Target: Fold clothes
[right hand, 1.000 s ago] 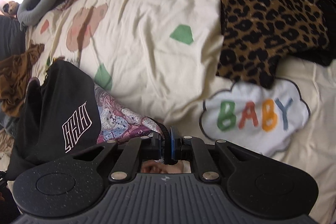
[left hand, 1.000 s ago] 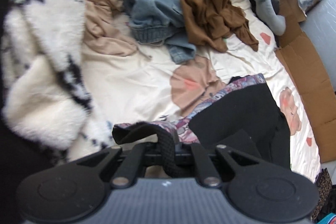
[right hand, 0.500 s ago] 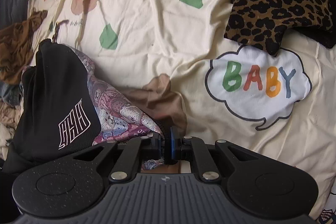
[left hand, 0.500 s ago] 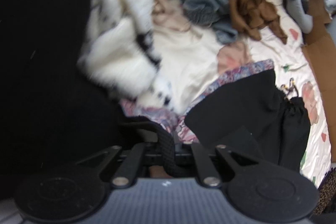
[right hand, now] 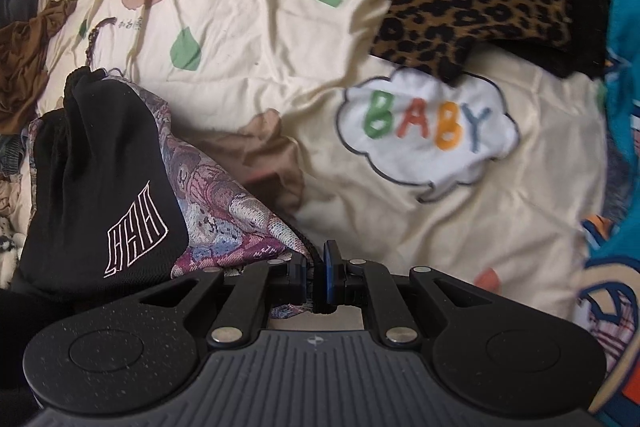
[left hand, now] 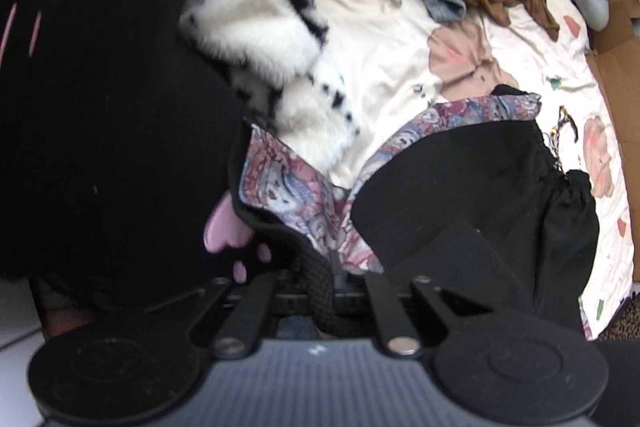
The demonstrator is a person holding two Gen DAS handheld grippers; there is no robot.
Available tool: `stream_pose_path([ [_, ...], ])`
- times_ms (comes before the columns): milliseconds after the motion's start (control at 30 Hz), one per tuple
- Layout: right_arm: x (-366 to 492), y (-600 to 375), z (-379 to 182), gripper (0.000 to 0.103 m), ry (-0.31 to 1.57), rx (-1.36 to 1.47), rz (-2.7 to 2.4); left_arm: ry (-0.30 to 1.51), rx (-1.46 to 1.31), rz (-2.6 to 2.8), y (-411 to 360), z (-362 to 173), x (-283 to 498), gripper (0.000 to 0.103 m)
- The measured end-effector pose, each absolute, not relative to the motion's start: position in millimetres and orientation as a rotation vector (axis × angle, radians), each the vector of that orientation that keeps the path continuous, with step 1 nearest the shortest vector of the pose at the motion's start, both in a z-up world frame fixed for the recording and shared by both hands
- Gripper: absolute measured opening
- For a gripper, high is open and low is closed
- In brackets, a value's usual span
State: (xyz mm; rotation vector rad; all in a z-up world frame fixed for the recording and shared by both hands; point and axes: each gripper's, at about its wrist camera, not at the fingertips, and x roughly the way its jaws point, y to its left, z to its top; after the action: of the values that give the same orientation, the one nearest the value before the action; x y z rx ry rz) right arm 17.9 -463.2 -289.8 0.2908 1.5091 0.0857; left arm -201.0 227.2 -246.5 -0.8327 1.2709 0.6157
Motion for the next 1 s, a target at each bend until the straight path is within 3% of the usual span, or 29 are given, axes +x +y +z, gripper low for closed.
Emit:
stream_pose_path([
  [333, -26, -482, -283, 0.009, 1.571, 0.292, 0.014, 1.305, -0.886, 0.551, 214, -258, -205, 0.006],
  [500, -33, -487, -287, 0.018, 1.591, 0.288, -0.048, 1.337, -0.841, 0.592, 221, -249, -198, 0.021],
  [567, -25, -486, -284, 0.034, 1.566, 0.276, -0.043, 1.317, -0.811, 0.587, 224, -241, -192, 0.031],
  [767, 10, -467, -286, 0.038, 1.484, 0.257, 0.045, 1.246, -0.727, 0.500, 228, -229, -153, 0.041],
  [1000, 60, -440, -302, 0.038, 1.422, 0.223, 0.145, 1.184, -0.653, 0.380, 225, -234, -98, 0.042],
])
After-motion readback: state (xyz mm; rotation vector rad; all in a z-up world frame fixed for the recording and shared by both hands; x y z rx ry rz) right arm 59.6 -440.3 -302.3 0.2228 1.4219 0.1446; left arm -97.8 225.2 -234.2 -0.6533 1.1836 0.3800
